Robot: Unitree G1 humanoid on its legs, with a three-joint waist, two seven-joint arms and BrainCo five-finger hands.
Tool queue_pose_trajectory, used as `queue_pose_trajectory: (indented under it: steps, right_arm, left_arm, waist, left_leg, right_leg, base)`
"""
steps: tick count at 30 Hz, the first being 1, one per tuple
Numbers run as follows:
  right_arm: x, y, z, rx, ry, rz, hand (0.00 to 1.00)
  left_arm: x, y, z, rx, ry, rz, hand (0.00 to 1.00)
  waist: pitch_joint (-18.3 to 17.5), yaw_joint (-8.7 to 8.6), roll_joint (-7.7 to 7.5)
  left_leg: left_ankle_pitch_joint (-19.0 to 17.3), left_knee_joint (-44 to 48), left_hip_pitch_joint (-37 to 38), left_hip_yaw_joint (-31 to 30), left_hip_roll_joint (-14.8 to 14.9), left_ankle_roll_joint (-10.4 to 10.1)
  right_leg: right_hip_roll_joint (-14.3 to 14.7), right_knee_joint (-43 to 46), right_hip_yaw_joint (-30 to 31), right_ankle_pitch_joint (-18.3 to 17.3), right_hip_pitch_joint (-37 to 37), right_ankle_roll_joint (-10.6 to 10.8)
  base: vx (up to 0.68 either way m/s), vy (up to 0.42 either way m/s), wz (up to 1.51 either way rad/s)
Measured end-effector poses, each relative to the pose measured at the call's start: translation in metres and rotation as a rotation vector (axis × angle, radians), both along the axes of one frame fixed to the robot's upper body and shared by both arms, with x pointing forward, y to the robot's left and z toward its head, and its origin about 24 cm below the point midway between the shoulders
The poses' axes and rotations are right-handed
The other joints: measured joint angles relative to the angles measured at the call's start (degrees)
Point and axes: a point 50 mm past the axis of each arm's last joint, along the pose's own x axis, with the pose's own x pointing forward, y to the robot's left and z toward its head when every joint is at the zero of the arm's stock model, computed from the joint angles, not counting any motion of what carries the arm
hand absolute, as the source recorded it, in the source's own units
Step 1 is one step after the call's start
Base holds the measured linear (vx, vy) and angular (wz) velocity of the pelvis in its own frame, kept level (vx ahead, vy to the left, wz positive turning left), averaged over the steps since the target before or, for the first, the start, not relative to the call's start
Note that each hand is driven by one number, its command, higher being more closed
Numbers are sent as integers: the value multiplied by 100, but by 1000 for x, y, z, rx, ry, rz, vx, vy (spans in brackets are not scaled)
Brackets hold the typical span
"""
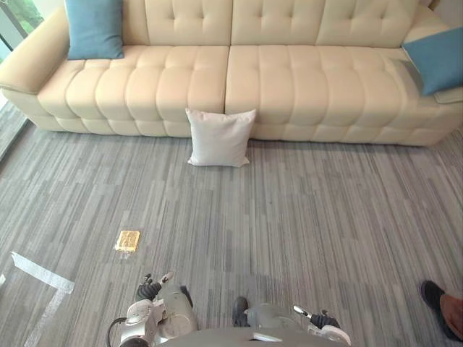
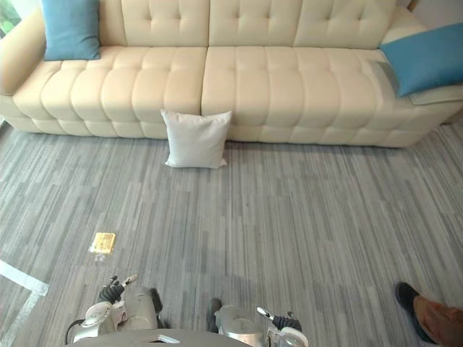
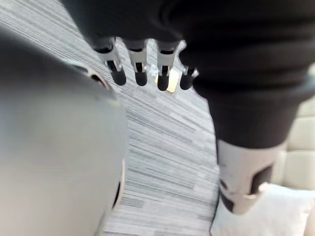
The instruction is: Pick up cushions and gather them together orderly.
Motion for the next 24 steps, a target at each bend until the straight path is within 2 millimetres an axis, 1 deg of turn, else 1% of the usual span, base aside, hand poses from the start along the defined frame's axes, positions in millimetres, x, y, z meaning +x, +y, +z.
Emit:
queue_pose_trajectory:
  steps: [1, 2, 3, 4, 5, 6, 7, 8, 9, 10, 11, 12, 13, 14, 15, 16, 17, 18, 19, 20, 21, 22, 23, 24]
  right_arm:
    - [1, 11, -1, 32, -8, -13, 0]
    - [3, 14, -1, 38, -19, -13, 0]
    - [3, 15, -1, 39, -19, -11, 0]
    - [4, 15, -1, 37, -24, -4, 0]
    - [5, 15, 0, 32, -31, 4, 0]
    - [8, 15, 1, 31, -42, 8, 0]
    - [10, 15, 2, 29, -53, 7, 0]
    - [11, 15, 3, 27, -59, 7, 0]
    - [13, 15, 4, 25, -70, 7, 0]
    - [14, 15, 4, 25, -75, 8, 0]
    - [17, 15, 5, 26, -81, 9, 0]
    - [19, 15, 6, 25, -87, 12, 0]
    - [20, 15, 6, 27, -90, 12, 0]
    - [23, 13, 7, 28, -99, 12, 0]
    - [26, 11, 9, 23, -107, 11, 0]
    - [27, 10, 9, 21, -112, 10, 0]
    - [28, 10, 10, 20, -116, 8, 0]
    - [29, 7, 12, 15, -126, 2, 0]
    - [29, 6, 12, 14, -130, 2, 0]
    - [33, 3, 15, 5, -153, -4, 0]
    - [34, -1, 17, -5, -160, -9, 0]
    - [35, -4, 17, -13, -162, -9, 0]
    - [35, -4, 18, -15, -161, -4, 0]
    - [35, -4, 17, -14, -157, -1, 0]
  left_arm:
    - [-2, 4, -1, 6, 8, 4, 0]
    - [-2, 8, -1, 17, 24, -9, 0]
    - [-3, 9, -2, 20, 33, -15, 0]
    - [-5, 9, -4, 23, 56, -41, 0]
    - [-7, 8, -5, 23, 66, -46, 0]
    - [-6, 8, -4, 26, 65, -49, 0]
    - [-6, 8, -4, 27, 65, -56, 0]
    - [-8, 7, -5, 26, 71, -60, 0]
    - [-10, 7, -6, 24, 79, -65, 0]
    - [-10, 6, -6, 23, 82, -65, 0]
    - [-11, 5, -7, 18, 89, -68, 0]
    - [-11, 4, -8, 13, 90, -69, 0]
    - [-11, 3, -8, 11, 90, -72, 0]
    - [-10, 0, -8, 7, 93, -80, 0]
    - [-11, -3, -9, 1, 102, -89, 0]
    - [-11, -4, -10, 0, 106, -96, 0]
    - [-12, -6, -11, -2, 109, -101, 0]
    - [-12, -9, -11, -11, 113, -103, 0]
    - [-13, -10, -12, -16, 116, -104, 0]
    - [-14, -16, -14, -31, 128, -111, 0]
    - [-11, -22, -13, -43, 121, -121, 0]
    - [-9, -27, -13, -51, 111, -125, 0]
    - [-8, -27, -12, -52, 104, -121, 0]
    - [-7, -26, -12, -53, 100, -110, 0]
  waist:
    - [-86, 15, -152]
    - [-93, -39, -266]
    - [-94, -49, -290]
    - [-81, -58, -280]
    - [-69, -69, -255]
    - [-89, -78, -286]
    - [-89, -83, -287]
    - [-92, -116, -282]
    - [-88, -176, -270]
    - [-85, -194, -265]
    - [-83, -234, -252]
    - [-78, -275, -230]
    - [-72, -286, -219]
    - [-32, -316, -160]
    - [12, -344, -91]
    - [33, -368, -56]
    - [46, -385, -43]
    - [62, -392, 28]
    - [49, -399, 41]
    - [45, -414, 163]
    - [59, -427, 264]
    - [41, -410, 359]
    - [45, -415, 392]
    - [53, -445, 405]
  left_leg:
    - [-243, 70, 107, 95, -147, 30]
    - [-435, 82, 368, 135, -311, 160]
    - [-525, 87, 493, 149, -356, 187]
    - [-723, 72, 818, 154, -421, 205]
    - [-833, 1, 1084, 165, -461, 203]
    - [-922, -145, 1406, 173, -498, 203]
    - [-966, -254, 1605, 173, -510, 195]
    - [-1004, -455, 1867, 176, -518, 166]
    - [-998, -674, 2137, 185, -519, 160]
    - [-995, -766, 2246, 188, -519, 155]
    - [-984, -998, 2485, 187, -517, 136]
    - [-989, -1205, 2681, 180, -509, 72]
    - [-997, -1283, 2762, 179, -508, 30]
    - [-1047, -1419, 2955, 172, -482, -73]
    - [-1107, -1491, 3155, 166, -438, -173]
    - [-1161, -1564, 3290, 155, -421, -257]
    - [-1289, -1676, 3499, 102, -414, -422]
    - [-1437, -1751, 3699, 1, -318, -510]
    - [-1448, -1770, 3738, -31, -275, -514]
    - [-1392, -1744, 3801, -230, -136, -522]
    - [-1299, -1647, 3783, -338, -14, -579]
    - [-1173, -1302, 3622, -502, 131, -679]
    - [-1050, -720, 3388, -677, 265, -739]
    - [-902, 17, 3067, -870, 398, -837]
  right_leg:
    - [-223, 872, 54, -13, -348, 26]
    - [-483, 2172, 60, 169, -801, 183]
    - [-575, 2719, 77, 310, -976, 252]
    - [-733, 3783, 64, 516, -1323, 299]
    - [-815, 4371, 1, 574, -1553, 300]
    - [-871, 4800, -140, 586, -1796, 269]
    - [-880, 4916, -259, 570, -1962, 212]
    - [-852, 4893, -409, 500, -2226, 118]
    - [-750, 4548, -565, 348, -2480, 51]
    - [-694, 4339, -632, 286, -2583, 21]
    - [-540, 3624, -761, 245, -2772, -18]
    - [-396, 2694, -879, 312, -2874, -103]
    - [-344, 2248, -925, 408, -2925, -149]
    - [-217, 1382, -925, 701, -2974, -247]
    - [-167, 760, -941, 1017, -2974, -262]
    - [-168, 473, -937, 1192, -2967, -275]
    - [-207, 182, -913, 1427, -2926, -284]
    - [-218, 370, -917, 1930, -2930, -363]
    - [-207, 490, -928, 1988, -2944, -391]
    - [-166, 979, -1059, 1747, -3022, -578]
    - [-138, 1179, -1168, 1505, -3025, -614]
    - [-98, 1369, -1276, 1265, -3007, -635]
    - [-71, 1452, -1381, 1075, -2905, -732]
    - [-24, 1449, -1438, 961, -2771, -757]
  base:
    - [504, 340, -8]
    - [501, 342, 4]
    - [481, 285, 17]
    - [465, 230, 11]
    - [534, 215, 11]
    - [431, 141, 7]
    - [395, 88, 4]
    - [374, 43, 2]
    - [367, 22, 2]
    - [371, -15, 6]
    - [367, -45, 11]
    - [372, -55, 13]
    - [464, -100, 13]
    - [421, -107, 10]
    - [549, -172, 11]
    - [505, -207, 17]
    - [607, -297, 25]
    - [505, -278, 28]
    - [509, -302, 47]
    - [402, -248, 46]
    - [489, -322, 56]
    - [473, -337, 42]
    - [460, -329, 44]
    - [432, -275, 32]
